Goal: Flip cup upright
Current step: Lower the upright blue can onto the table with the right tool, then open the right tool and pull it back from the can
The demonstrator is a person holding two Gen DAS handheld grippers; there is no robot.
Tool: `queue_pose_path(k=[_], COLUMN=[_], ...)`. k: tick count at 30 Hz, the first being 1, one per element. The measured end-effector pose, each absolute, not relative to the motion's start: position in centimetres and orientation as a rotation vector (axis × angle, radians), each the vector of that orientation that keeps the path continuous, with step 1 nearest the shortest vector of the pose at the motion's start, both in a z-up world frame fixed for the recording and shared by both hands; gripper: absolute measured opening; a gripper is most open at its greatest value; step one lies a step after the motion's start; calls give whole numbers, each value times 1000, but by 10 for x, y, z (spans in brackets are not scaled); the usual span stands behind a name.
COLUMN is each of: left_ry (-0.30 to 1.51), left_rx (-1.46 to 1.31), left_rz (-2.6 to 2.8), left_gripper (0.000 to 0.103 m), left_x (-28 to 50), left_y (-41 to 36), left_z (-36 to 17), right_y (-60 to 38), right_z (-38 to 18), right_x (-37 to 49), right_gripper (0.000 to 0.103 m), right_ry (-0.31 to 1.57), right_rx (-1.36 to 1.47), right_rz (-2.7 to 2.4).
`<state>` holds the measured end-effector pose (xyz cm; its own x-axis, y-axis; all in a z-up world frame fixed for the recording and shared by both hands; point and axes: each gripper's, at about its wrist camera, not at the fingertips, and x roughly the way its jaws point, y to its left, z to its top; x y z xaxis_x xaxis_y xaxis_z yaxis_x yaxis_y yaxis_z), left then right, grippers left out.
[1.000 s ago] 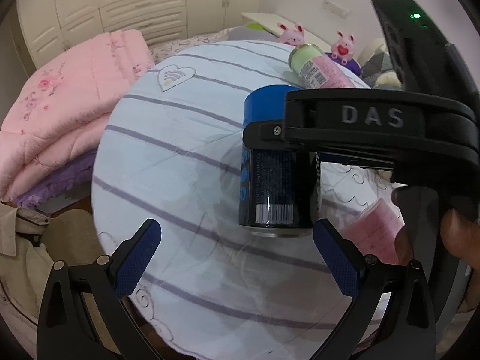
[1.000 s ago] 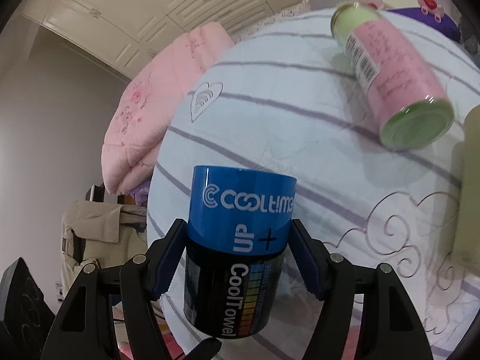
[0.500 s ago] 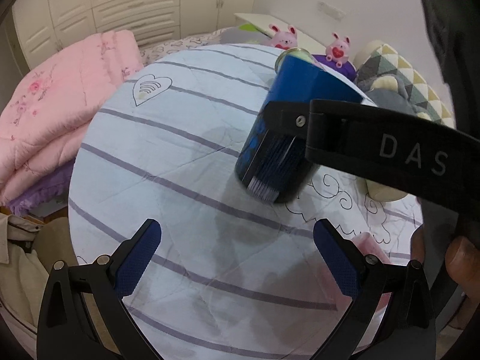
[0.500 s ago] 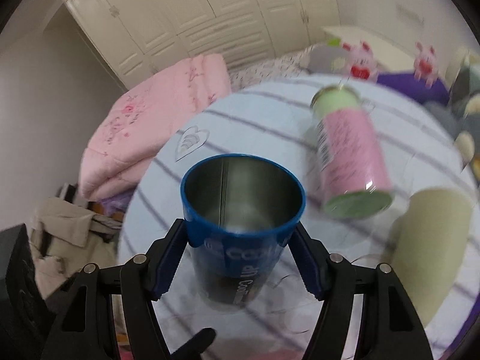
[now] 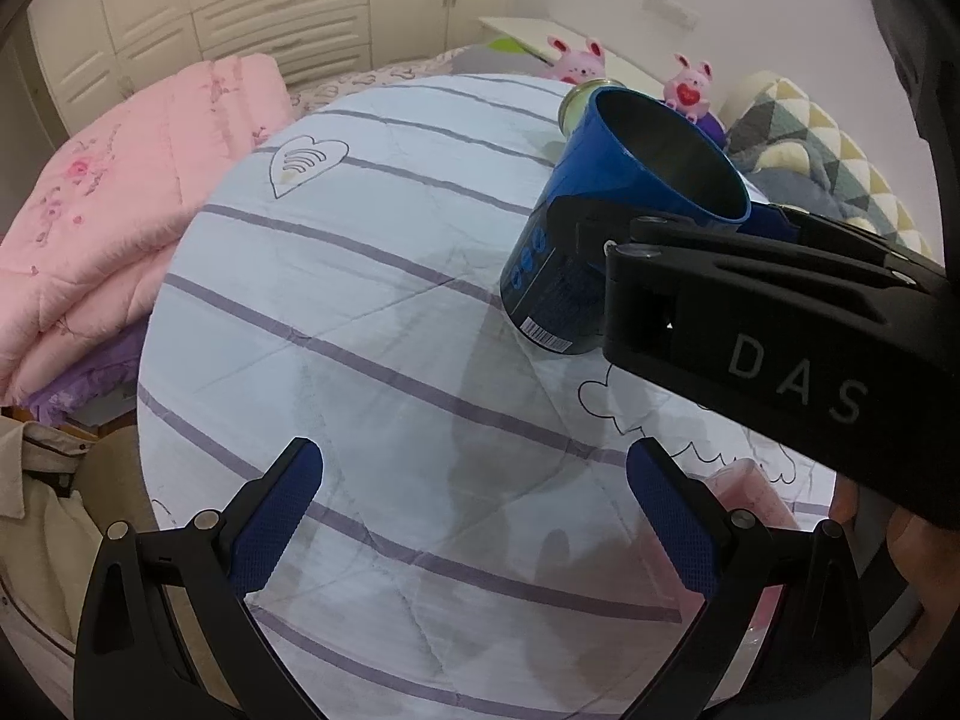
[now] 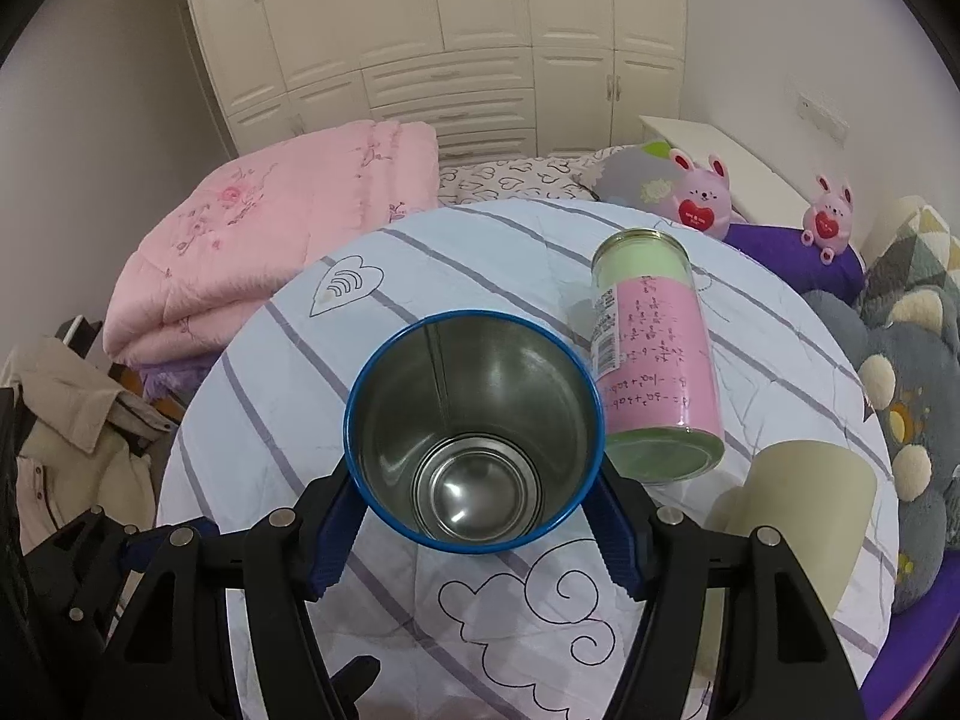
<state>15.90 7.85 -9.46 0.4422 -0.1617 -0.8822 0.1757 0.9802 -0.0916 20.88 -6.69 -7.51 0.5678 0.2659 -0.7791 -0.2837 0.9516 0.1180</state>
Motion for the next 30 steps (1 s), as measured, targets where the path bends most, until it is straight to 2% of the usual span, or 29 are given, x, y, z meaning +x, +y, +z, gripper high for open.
queue_pose_path(k=[4,5,6,7,30], left_ry=[1092,1092,1092,1091,1018], left_rx=[19,19,19,18,68], left_rz=[-203,-202,-201,-200,-163], left_gripper=[102,102,102,102,102], left_x=[158,157,157,157,130], left_y=[78,78,77,77,63], left_z=[-93,-93,-93,-92,-63], right_y=[-66,-66,-65,-64,-85], right_z=[-74,-74,-73,-72,-38], right_x=[207,206,206,204,169], right_gripper=[70,72,82,83,83], right_ry=[908,907,905,904,844], right_rx=[-15,-16,-18,-20,-2], right_rz=[338,342,344,348,387])
